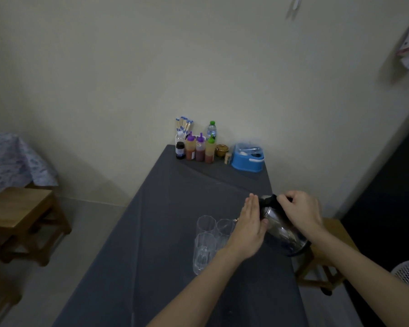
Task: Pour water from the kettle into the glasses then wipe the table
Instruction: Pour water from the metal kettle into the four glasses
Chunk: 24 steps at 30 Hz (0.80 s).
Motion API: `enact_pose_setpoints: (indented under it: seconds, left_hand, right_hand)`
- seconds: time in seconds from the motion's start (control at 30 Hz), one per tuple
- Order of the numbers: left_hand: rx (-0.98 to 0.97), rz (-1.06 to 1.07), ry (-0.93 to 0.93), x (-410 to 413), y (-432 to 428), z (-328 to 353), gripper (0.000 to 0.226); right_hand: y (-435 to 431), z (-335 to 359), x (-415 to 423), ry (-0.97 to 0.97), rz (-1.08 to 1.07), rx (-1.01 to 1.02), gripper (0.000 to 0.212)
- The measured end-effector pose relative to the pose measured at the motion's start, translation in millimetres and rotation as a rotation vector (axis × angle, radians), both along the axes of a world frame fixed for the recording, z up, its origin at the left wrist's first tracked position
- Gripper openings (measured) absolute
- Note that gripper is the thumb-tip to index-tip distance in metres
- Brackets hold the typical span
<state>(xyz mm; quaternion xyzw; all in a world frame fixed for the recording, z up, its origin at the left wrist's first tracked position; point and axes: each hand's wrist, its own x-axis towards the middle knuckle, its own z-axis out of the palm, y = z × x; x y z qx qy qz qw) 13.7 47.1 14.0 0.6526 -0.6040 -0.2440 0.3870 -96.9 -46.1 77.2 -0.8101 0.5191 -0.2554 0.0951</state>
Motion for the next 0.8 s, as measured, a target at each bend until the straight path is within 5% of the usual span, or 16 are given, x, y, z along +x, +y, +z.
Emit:
enact_pose_setpoints:
  seconds: [0.23,0.5,0.63,0.8]
  left_hand:
    - [-0.001,-0.080,-0.131,5,-5,3,0.100]
    - [-0.029,-0.088,-0.243,19,-3,7,0.093]
    - [-0.021,-0.044,-0.254,32,-1,7,0.063]
    - [-0.043,0.008,-0.180,44,6,6,0.077]
  right_hand:
    - [9,-21,-13,-0.258,-0.116,0.071,0.037]
    - [19,-29,-1,-0.407,-0.156,0.109,0.037]
    - [20,-24,13,-0.399,-0.097,0.113,0.040]
    - [20,-14,32,-0.347,-0.017,0.119,0.035]
